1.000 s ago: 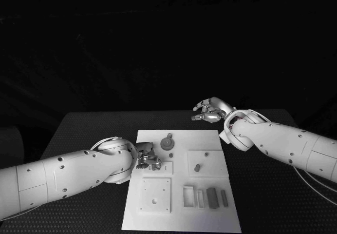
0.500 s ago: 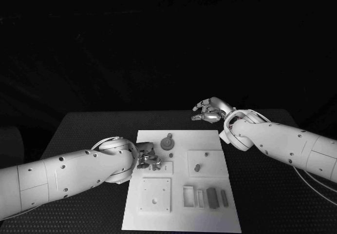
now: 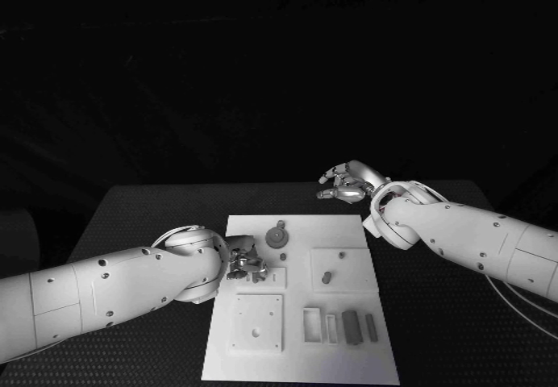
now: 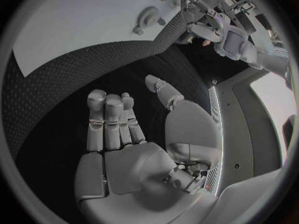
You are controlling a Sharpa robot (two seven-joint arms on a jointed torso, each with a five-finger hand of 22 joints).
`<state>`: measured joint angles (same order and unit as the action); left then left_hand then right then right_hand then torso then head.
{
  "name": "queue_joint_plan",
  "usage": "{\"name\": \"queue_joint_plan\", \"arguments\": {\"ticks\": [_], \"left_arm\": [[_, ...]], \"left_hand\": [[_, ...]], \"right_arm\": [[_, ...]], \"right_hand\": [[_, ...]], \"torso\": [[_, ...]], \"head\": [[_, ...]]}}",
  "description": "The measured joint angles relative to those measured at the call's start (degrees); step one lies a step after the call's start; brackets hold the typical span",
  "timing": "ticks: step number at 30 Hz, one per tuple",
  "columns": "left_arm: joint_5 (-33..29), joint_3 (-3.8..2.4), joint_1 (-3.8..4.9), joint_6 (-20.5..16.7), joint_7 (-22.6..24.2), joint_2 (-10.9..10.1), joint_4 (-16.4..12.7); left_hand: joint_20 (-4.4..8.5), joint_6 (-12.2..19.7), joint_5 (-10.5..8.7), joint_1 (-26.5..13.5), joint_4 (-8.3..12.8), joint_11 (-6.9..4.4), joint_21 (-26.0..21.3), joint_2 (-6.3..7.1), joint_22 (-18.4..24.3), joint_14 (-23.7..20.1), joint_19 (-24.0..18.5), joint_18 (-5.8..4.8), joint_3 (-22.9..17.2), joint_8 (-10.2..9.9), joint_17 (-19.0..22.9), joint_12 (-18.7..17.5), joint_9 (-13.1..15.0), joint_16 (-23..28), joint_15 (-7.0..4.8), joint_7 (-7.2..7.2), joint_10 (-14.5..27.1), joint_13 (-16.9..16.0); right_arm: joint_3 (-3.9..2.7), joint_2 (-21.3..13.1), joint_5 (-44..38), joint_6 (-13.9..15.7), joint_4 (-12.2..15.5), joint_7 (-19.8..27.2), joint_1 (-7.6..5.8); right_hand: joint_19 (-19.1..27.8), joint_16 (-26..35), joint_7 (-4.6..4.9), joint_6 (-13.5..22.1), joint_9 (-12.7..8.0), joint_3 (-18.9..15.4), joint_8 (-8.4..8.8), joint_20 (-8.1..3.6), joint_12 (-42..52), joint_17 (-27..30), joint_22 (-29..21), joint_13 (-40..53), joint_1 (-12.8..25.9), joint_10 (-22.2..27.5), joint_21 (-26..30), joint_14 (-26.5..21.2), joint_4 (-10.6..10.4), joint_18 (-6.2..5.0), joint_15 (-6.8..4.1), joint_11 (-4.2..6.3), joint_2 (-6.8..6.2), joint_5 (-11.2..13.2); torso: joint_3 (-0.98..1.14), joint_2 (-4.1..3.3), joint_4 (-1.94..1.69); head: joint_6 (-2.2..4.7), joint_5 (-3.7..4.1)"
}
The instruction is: Assemble the parts on the task board
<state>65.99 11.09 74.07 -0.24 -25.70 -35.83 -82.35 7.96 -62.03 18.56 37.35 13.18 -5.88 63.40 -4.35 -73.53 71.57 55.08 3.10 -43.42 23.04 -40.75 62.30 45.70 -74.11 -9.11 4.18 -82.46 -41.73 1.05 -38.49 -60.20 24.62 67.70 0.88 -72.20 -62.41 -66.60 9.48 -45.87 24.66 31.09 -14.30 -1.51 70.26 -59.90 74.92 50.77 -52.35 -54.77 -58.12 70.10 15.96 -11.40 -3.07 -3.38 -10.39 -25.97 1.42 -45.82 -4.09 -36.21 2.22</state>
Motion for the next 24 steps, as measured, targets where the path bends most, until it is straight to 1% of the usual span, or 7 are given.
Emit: {"name": "queue_joint_plan", "arguments": {"ticks": [6,7,8,11,13,18,24], "left_arm": [[0.1,-0.03,0.03,0.4,0.0,0.0,0.1],[0.2,-0.04,0.03,0.4,0.0,0.1,0.1],[0.2,-0.04,0.03,0.5,0.0,0.1,0.2],[0.3,-0.04,0.02,0.6,0.0,0.1,0.2],[0.4,-0.03,0.02,0.6,0.0,0.1,0.2],[0.5,-0.04,0.08,0.9,-0.1,0.4,0.3],[0.7,-0.09,0.16,1.4,-0.4,0.7,0.5]], "left_hand": [[0.0,-0.1,-0.09,0.0,0.0,0.0,0.0,0.0,0.0,0.0,0.0,0.0,0.0,0.0,0.0,0.0,0.0,0.0,0.0,-0.08,0.0,0.1],[0.0,-0.1,0.92,0.0,0.0,0.0,0.0,0.0,-0.1,0.0,0.0,0.0,0.0,0.1,0.0,0.1,0.0,0.0,0.0,-0.09,0.0,0.1],[0.0,-0.1,2.85,0.0,0.0,0.0,0.0,-0.01,-0.2,0.0,0.0,0.0,0.0,0.1,0.0,0.3,0.0,0.0,0.0,-0.09,0.0,0.1],[0.0,-0.1,4.34,0.0,0.2,0.0,0.0,-0.01,-0.2,0.0,0.0,0.0,-0.3,0.3,0.0,0.3,0.0,-0.2,0.01,-0.09,0.0,0.1],[0.0,-0.1,4.08,0.0,0.3,0.0,0.0,-0.01,-0.2,0.0,0.0,0.0,-0.3,0.3,0.1,0.3,-0.1,-0.2,0.01,-0.09,0.0,0.2],[0.0,-0.1,1.27,0.0,0.2,0.0,-0.3,-0.01,-0.3,0.0,0.0,0.0,-0.2,0.6,0.2,0.3,-0.2,-0.2,0.02,-0.1,0.0,0.3],[0.0,-0.1,0.24,0.0,-0.1,0.0,-0.3,-0.01,-0.3,0.0,0.0,0.0,0.1,0.7,0.3,0.3,-0.3,-0.2,0.04,-0.11,0.0,0.4]], "right_arm": [[0.0,-0.1,0.0,0.0,0.0,0.0,0.0],[0.0,-0.1,0.0,-0.1,0.0,0.0,0.0],[0.0,0.0,0.0,-0.1,0.0,0.0,0.0],[0.0,0.0,0.0,-0.1,0.0,0.0,0.0],[0.0,0.0,0.0,-0.1,0.0,0.0,0.0],[0.0,0.0,0.0,-0.2,-0.1,0.0,0.0],[0.0,-0.1,0.0,-0.2,0.0,0.0,0.0]], "right_hand": [[0.0,-0.2,-0.02,0.0,0.0,0.0,0.0,0.0,0.0,0.1,0.0,0.0,0.0,0.0,0.0,0.0,0.0,0.0,0.0,0.0,0.0,-0.2],[0.0,-0.2,-0.02,0.0,0.0,0.0,0.0,0.0,0.1,0.1,0.0,-0.1,0.0,0.0,0.0,0.0,0.0,0.0,0.0,0.0,0.0,-0.5],[0.0,-0.2,-0.03,0.0,0.0,0.0,0.0,0.0,0.2,0.1,0.0,-0.1,0.0,0.0,0.0,0.0,0.0,0.0,0.0,0.0,0.0,-0.5],[0.0,-0.2,-0.03,0.0,0.0,0.0,0.0,0.0,0.2,0.1,0.0,-0.1,0.0,0.0,0.0,0.0,0.0,0.0,0.0,0.0,0.0,-0.5],[0.0,-0.2,-0.04,0.0,0.0,0.0,0.0,0.0,0.2,0.1,0.0,-0.1,0.0,0.0,0.0,0.0,0.0,0.0,0.0,0.0,0.0,-0.5],[0.0,-0.2,-0.05,0.0,0.0,0.0,0.0,0.0,0.2,0.1,0.0,-0.2,0.0,0.0,0.0,0.0,0.0,0.0,0.0,0.0,0.0,-0.7],[0.0,-0.2,-0.07,0.0,0.0,0.0,0.0,0.0,0.2,0.1,0.0,-0.2,0.0,0.0,0.0,0.0,0.0,0.0,0.0,0.0,0.0,-1.0]], "torso": [[0.01,0.0,0.03],[0.01,0.0,0.03],[0.01,0.0,0.03],[0.01,0.01,0.03],[0.01,0.01,0.03],[0.02,0.02,0.07],[0.01,0.05,0.03]], "head": [[0.0,-0.11],[0.0,-0.15],[-0.02,-0.16],[-0.07,-0.21],[-0.07,-0.21],[-0.08,-0.21],[-0.1,-0.16]]}}
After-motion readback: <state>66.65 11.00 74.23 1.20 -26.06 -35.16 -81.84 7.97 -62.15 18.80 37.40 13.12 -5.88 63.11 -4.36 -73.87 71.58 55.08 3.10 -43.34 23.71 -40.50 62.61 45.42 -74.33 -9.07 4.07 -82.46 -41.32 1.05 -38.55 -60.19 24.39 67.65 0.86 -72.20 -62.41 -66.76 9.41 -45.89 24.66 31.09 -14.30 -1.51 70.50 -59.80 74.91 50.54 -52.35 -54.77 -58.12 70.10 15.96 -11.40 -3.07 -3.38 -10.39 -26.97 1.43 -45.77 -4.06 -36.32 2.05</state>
